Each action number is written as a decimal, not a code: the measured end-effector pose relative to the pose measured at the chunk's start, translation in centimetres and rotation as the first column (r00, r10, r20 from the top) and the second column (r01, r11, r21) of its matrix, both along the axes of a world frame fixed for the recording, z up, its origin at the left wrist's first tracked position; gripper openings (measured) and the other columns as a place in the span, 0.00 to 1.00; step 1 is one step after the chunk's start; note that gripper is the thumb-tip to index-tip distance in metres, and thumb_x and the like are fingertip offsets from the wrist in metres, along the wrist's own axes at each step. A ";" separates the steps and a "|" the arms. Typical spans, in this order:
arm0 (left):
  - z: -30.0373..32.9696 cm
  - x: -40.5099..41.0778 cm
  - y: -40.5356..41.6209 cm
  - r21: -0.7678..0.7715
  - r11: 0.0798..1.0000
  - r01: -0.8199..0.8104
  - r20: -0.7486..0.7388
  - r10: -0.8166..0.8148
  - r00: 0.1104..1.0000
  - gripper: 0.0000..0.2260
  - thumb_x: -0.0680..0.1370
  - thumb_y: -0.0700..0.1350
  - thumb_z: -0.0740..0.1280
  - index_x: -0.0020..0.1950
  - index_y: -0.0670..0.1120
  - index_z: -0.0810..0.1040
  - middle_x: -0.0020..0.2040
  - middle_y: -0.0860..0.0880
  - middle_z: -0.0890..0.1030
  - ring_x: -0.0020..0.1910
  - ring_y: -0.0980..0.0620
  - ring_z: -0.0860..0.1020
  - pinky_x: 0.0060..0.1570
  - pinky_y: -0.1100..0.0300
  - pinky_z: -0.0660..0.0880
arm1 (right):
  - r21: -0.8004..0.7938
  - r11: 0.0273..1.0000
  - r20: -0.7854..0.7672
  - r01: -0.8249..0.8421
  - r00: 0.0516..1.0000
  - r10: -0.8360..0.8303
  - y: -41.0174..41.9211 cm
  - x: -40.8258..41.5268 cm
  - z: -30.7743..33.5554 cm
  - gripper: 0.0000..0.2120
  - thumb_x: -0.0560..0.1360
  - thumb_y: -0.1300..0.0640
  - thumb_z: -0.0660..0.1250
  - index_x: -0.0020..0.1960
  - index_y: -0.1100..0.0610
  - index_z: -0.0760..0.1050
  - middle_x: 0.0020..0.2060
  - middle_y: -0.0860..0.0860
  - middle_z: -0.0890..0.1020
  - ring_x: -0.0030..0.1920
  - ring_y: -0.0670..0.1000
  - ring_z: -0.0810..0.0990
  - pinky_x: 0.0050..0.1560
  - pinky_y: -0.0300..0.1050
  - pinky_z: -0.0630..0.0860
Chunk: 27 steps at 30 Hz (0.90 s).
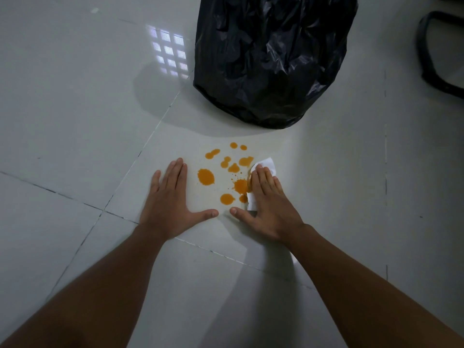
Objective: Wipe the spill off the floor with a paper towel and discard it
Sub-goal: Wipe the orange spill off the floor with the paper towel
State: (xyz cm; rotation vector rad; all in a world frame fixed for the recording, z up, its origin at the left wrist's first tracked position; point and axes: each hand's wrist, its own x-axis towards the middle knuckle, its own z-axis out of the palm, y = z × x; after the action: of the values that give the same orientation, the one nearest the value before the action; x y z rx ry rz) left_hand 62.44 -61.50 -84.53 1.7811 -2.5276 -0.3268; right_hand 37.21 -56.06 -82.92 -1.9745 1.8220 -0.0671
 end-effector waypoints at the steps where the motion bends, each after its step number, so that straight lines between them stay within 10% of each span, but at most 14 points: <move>1: 0.1 0.0 0.0 0.000 1.000 0.000 0.002 0.000 1.000 0.61 0.63 0.85 0.49 0.81 0.41 0.48 0.83 0.43 0.52 0.82 0.45 0.50 0.79 0.41 0.49 | 0.002 1.000 0.007 -0.002 1.000 0.002 0.0 0.1 0.0 0.54 0.70 0.20 0.42 0.81 0.57 0.34 0.80 0.52 0.35 0.80 0.52 0.34 0.79 0.51 0.39; 27: 0.3 0.0 0.2 0.020 1.000 -0.008 -0.022 0.009 1.000 0.65 0.59 0.86 0.45 0.82 0.40 0.47 0.84 0.44 0.49 0.82 0.48 0.46 0.80 0.43 0.45 | -0.035 0.995 0.238 0.094 0.968 -0.083 2.7 3.5 0.1 0.38 0.80 0.34 0.49 0.82 0.52 0.42 0.81 0.45 0.42 0.78 0.41 0.36 0.75 0.38 0.36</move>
State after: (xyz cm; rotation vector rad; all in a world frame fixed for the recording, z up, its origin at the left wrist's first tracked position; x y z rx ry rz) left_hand 62.42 -61.33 -84.20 1.7843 -2.5100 -0.3703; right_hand 40.67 -53.39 -82.81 -1.8267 1.7644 -0.3595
